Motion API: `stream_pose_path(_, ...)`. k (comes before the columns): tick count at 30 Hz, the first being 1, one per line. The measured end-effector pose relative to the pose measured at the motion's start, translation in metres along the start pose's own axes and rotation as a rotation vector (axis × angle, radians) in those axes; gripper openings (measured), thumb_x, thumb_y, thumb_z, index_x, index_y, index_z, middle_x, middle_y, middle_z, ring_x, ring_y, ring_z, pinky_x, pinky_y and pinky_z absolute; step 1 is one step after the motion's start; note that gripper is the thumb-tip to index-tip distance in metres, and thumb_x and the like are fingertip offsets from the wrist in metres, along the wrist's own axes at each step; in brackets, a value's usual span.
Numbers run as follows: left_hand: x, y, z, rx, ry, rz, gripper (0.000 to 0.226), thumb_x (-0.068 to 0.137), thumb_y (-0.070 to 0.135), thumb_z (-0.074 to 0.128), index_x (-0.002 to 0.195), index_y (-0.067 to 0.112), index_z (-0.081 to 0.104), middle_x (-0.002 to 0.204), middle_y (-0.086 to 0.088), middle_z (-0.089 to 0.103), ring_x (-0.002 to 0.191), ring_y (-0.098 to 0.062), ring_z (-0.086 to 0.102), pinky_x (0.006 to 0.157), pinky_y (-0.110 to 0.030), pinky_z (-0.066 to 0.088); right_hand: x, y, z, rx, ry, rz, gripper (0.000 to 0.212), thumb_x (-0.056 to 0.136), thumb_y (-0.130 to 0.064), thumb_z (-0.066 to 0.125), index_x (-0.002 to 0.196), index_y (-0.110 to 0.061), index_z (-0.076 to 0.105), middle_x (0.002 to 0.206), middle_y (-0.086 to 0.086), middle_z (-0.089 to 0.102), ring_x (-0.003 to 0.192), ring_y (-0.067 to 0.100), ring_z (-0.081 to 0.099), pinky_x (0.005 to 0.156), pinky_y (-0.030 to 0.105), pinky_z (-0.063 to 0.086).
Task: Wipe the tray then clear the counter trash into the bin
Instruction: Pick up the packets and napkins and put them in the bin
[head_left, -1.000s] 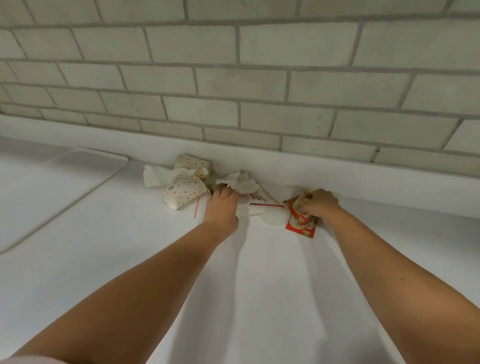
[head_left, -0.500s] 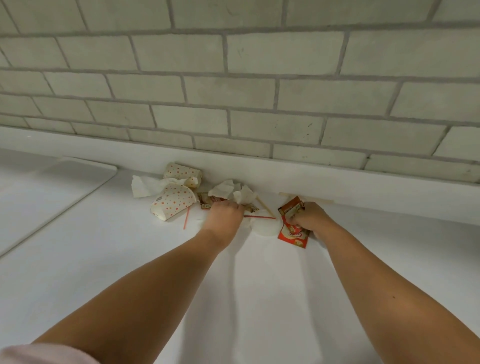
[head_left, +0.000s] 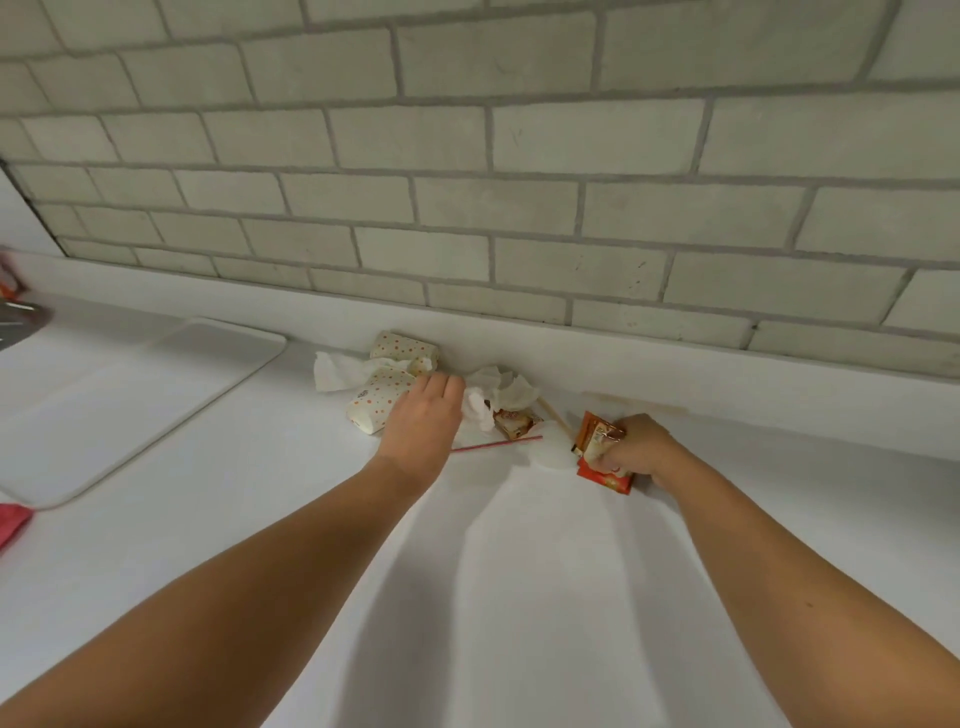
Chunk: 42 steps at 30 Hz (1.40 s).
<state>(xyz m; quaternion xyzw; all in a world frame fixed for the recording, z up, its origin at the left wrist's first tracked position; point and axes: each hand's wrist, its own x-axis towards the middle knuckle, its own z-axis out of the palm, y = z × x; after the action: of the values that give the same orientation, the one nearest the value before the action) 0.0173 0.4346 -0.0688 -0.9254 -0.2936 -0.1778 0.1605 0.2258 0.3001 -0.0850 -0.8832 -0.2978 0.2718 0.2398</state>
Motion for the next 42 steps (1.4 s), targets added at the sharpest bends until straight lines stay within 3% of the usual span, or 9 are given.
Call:
stream_pose_path(5,-0.01,-0.007,-0.034,-0.034,0.075,-0.077,0.046,0.033,-0.006,0.085,0.068,0.009,0.059,0.066,-0.003,0.056,0.057,-0.018,0.055,0.047,-0.018,0.042,-0.015,-0.001,0.007,0.042,0.055,-0.01,0.042,0.076,-0.016,0.074,0.115,-0.008,0.06,0.114,0.012,0.065,0.106,0.027,0.061,0.085,0.03,0.046)
stream_pose_path(10,-0.031,-0.019,-0.066,-0.247,0.059,-0.259,0.02,0.093,0.002,0.045,0.112,0.001,0.049,0.113,-0.013,0.053,0.107,-0.027,0.048,0.078,-0.027,0.038,-0.028,0.0,0.007,0.024,0.124,-0.073,0.02,0.079,-0.015,0.068,0.096,-0.012,0.058,0.106,0.013,0.066,0.08,0.021,0.053,0.058,0.024,0.04)
stream_pose_path(15,-0.061,-0.04,-0.083,-0.258,0.07,-0.322,0.018,0.094,0.0,0.038,0.107,-0.001,0.051,0.107,-0.014,0.053,0.097,-0.027,0.048,0.07,-0.024,0.031,-0.057,-0.029,-0.003,-0.051,0.153,-0.155,0.014,0.075,-0.015,0.068,0.085,-0.01,0.061,0.094,0.015,0.067,0.085,0.029,0.063,0.064,0.029,0.047)
stream_pose_path(19,-0.089,-0.065,-0.091,-0.324,0.094,-0.386,0.02,0.092,-0.003,0.035,0.101,-0.001,0.053,0.101,-0.016,0.054,0.088,-0.031,0.052,0.072,-0.034,0.042,-0.097,-0.072,0.001,0.003,0.077,-0.276,0.013,0.077,-0.013,0.067,0.069,-0.011,0.057,0.073,0.009,0.061,0.065,0.02,0.057,0.048,0.023,0.04)
stream_pose_path(22,-0.117,-0.088,-0.099,-0.359,0.052,-0.442,0.035,0.09,-0.003,0.035,0.122,0.002,0.05,0.12,-0.014,0.052,0.099,-0.035,0.056,0.084,-0.044,0.047,-0.129,-0.105,0.02,0.117,-0.046,-0.366,0.021,0.08,-0.013,0.069,0.066,-0.013,0.054,0.062,0.004,0.055,0.052,0.014,0.049,0.043,0.023,0.034)
stream_pose_path(26,-0.162,-0.122,-0.111,-0.378,0.029,-0.466,0.044,0.094,-0.001,0.034,0.137,0.007,0.041,0.135,-0.008,0.045,0.114,-0.03,0.054,0.096,-0.037,0.045,-0.172,-0.145,0.06,0.218,-0.28,-0.458,0.013,0.082,-0.013,0.071,0.076,-0.013,0.059,0.067,0.004,0.062,0.058,0.015,0.054,0.048,0.023,0.038)
stream_pose_path(31,-0.243,-0.175,-0.14,-0.356,0.082,-0.5,0.021,0.093,0.0,0.039,0.095,-0.006,0.059,0.088,-0.013,0.057,0.076,-0.024,0.05,0.064,-0.017,0.033,-0.232,-0.195,0.129,0.197,-0.461,-0.608,0.011,0.084,-0.015,0.068,0.075,-0.013,0.061,0.072,0.007,0.064,0.063,0.02,0.055,0.053,0.026,0.041)
stream_pose_path(36,-0.348,-0.219,-0.157,-0.479,0.035,-0.693,0.009,0.091,0.003,0.043,0.085,0.008,0.048,0.063,0.007,0.045,0.056,-0.006,0.041,0.052,-0.02,0.03,-0.299,-0.239,0.214,0.159,-0.605,-0.704,0.013,0.086,-0.018,0.066,0.077,-0.012,0.059,0.072,0.008,0.063,0.06,0.018,0.055,0.051,0.026,0.041)
stream_pose_path(42,-0.472,-0.233,-0.14,-0.494,-0.079,-0.933,0.01,0.092,0.007,0.048,0.101,0.004,0.052,0.077,-0.006,0.056,0.064,-0.021,0.051,0.053,-0.02,0.034,-0.361,-0.246,0.323,-0.019,-0.692,-0.812,0.018,0.084,-0.014,0.065,0.1,-0.006,0.062,0.089,0.01,0.065,0.077,0.023,0.062,0.053,0.027,0.047)
